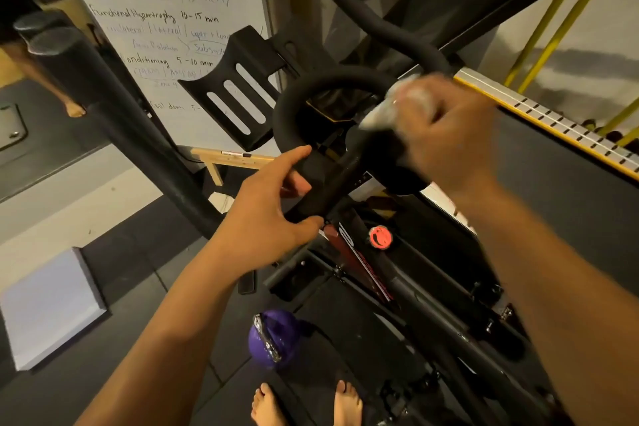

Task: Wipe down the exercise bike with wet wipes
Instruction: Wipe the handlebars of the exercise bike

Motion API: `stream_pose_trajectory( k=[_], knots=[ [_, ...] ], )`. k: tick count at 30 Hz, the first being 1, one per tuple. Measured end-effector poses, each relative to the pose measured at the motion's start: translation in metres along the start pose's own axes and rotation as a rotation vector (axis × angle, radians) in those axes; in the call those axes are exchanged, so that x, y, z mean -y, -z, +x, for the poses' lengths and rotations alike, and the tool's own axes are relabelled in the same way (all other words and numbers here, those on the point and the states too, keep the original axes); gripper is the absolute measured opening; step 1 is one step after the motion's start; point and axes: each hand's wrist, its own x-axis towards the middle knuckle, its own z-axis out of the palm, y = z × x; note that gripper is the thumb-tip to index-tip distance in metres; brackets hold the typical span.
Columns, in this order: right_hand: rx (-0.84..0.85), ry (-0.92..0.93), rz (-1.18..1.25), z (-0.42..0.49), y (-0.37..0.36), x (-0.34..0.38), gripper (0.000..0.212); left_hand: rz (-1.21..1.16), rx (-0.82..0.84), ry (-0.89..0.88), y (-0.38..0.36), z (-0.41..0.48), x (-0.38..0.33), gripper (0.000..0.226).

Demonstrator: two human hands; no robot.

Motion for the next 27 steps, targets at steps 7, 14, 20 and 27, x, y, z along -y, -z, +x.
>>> stream_pose_trajectory(
  k=[7,14,20,27],
  knots=[
    [0.055,-0.073,-0.236,-0.009,-0.027,-0.035,0.021,-0.073,-0.018,0.027,0.000,0.004,0.001,0.071],
    [0.687,0.047,0.088,-0.102,-0.059,0.037,0.027,-0.482,-0.237,0.113,0.001,0.009,-0.003,0.042],
    [0.092,-0.061,-0.089,-0.011,0.005,-0.007,0.024,-0.098,-0.300,0.033,-0.010,0.002,-0.003,0.035],
    [0.238,-0.135,-0.613,-0.025,0.004,-0.050,0.020,0.434,-0.162,-0.090,-0.029,0.013,-0.008,0.057]
  ],
)
